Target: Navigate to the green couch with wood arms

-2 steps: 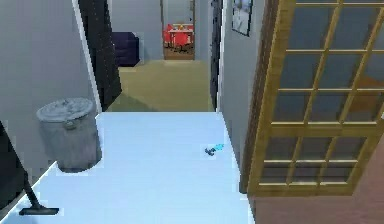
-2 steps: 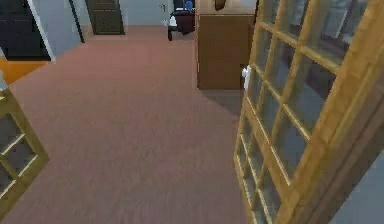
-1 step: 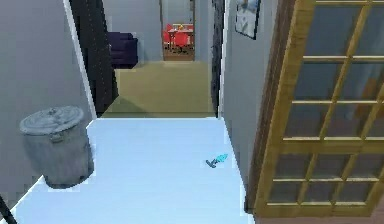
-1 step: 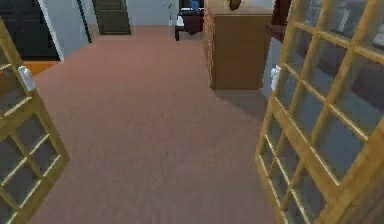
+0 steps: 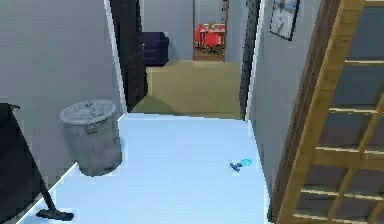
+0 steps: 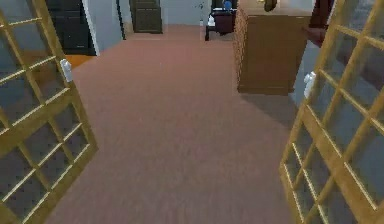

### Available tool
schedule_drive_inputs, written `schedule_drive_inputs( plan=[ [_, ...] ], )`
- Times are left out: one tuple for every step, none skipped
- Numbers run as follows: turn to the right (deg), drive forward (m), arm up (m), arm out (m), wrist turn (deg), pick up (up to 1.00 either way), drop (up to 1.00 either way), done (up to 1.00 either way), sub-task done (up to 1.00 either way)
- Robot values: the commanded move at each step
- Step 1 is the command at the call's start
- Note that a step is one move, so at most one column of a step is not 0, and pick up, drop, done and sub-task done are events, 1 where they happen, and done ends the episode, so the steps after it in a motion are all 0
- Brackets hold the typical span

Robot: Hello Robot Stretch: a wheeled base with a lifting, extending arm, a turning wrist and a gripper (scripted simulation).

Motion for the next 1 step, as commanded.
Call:
schedule_drive_inputs(
  plan=[
    [0.0,0.85,0.00,0.00,0.0,0.00,0.00,0.00,0.00]
  ],
)
